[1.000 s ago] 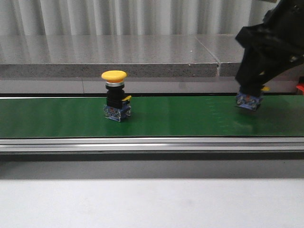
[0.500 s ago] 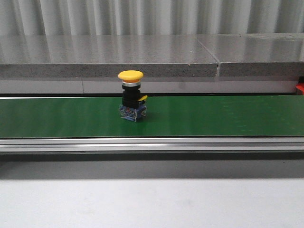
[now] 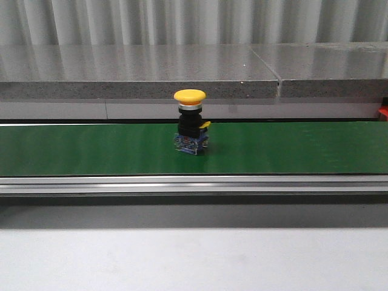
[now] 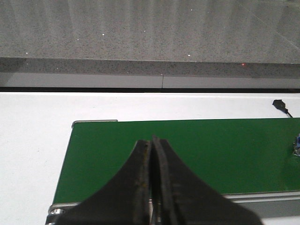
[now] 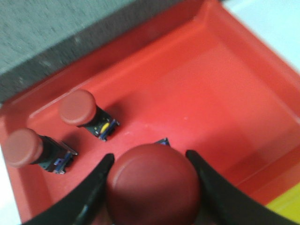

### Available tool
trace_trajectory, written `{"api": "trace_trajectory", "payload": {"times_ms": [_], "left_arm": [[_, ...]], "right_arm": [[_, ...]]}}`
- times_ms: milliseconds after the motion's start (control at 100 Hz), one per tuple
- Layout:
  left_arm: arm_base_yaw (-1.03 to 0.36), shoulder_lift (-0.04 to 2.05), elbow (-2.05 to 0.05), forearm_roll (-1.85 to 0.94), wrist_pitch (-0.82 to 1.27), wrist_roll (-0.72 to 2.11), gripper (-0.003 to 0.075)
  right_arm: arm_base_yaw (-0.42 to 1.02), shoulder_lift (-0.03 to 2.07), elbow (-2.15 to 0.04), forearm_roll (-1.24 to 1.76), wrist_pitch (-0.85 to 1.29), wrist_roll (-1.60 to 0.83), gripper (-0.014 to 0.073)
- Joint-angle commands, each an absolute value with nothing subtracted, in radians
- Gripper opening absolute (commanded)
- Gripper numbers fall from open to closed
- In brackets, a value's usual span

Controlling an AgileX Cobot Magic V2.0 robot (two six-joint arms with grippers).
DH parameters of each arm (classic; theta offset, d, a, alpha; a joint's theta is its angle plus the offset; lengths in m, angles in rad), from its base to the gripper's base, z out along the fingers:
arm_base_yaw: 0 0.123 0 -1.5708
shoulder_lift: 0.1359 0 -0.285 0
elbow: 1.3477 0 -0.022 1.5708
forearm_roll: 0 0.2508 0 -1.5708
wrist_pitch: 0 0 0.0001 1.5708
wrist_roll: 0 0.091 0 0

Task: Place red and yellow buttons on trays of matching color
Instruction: 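Carry the red button into the red tray and open the right gripper, then lower the right gripper onto the yellow button on the belt and grasp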

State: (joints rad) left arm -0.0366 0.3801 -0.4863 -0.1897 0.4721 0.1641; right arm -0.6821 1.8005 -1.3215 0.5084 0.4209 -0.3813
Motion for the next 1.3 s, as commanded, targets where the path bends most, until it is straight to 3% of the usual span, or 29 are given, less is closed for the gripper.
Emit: {"api": "trace_trajectory", "payload": {"times_ms": [0, 840, 930, 1110, 1200, 1290], "left_arm": [[-0.045, 0.390, -0.514, -0.202, 0.398, 0.164, -0.0021], [-0.045, 0.390, -0.514, -0.202, 0.398, 0.164, -0.0021], [-0.045, 0.390, -0.514, -0.202, 0.398, 0.164, -0.0021], [-0.045, 0.390, -0.514, -0.202, 0.398, 0.164, -0.0021], [-0.045, 0.390, -0.514, -0.202, 0.398, 0.164, -0.0021], [-0.045, 0.390, -0.514, -0.202, 0.398, 0.164, -0.0021]], "right_arm": [[-0.685, 1.792, -1.356, 0.545, 0.352, -0.381, 0.0078], [-0.685, 1.992, -1.428, 0.555, 0.417, -0.408, 0.0092], [-0.685, 1.996, -1.428, 0.555, 0.426, -0.434, 0.0189], [-0.685, 1.995, -1.454, 0.555, 0.439, -0.438, 0.0568], [-0.685, 1.985, -1.477, 0.555, 0.457, -0.438, 0.0664], [-0.685, 1.965, -1.499, 0.555, 0.464, -0.438, 0.0664]]}}
